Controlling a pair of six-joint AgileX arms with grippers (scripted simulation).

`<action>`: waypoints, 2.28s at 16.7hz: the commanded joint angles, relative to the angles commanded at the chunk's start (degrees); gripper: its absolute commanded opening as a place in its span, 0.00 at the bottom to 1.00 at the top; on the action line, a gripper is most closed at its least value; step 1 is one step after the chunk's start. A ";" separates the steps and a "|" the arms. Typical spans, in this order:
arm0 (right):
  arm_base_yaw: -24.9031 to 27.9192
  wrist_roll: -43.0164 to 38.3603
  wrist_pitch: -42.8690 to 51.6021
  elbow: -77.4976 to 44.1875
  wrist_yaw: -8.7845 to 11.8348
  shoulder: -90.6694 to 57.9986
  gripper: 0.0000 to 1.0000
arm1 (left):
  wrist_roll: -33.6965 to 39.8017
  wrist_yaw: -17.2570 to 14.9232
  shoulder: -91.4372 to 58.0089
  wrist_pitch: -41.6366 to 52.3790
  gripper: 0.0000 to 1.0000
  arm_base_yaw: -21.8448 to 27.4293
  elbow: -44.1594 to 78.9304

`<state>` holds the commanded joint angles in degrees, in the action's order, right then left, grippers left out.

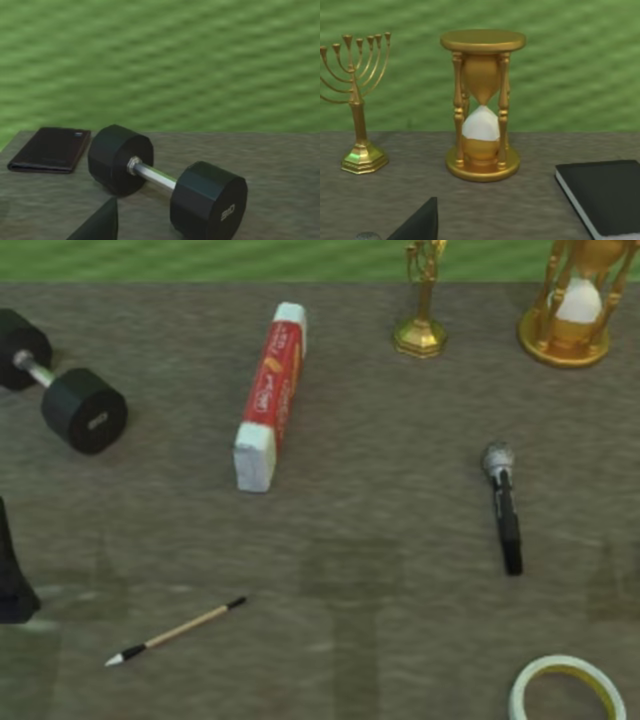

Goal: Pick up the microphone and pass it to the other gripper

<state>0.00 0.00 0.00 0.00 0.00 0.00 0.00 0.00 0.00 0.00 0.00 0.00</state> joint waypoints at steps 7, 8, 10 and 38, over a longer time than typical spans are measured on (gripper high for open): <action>2.34 -2.43 5.48 -8.53 0.07 -8.97 1.00 | 0.00 0.00 0.00 0.00 1.00 0.00 0.00; 3.13 -3.32 7.52 -11.66 0.04 -12.60 1.00 | 0.00 0.00 0.00 0.00 1.00 0.00 0.00; 4.92 -5.34 12.26 -18.70 -0.07 -21.67 1.00 | 0.00 0.00 0.00 0.00 1.00 0.00 0.00; 21.83 -23.65 54.50 -82.02 -0.57 -113.14 1.00 | 0.00 0.00 0.00 0.00 1.00 0.00 0.00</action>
<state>21.83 -23.65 54.50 -82.02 -0.57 -113.14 0.00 0.00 0.00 0.00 0.00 0.00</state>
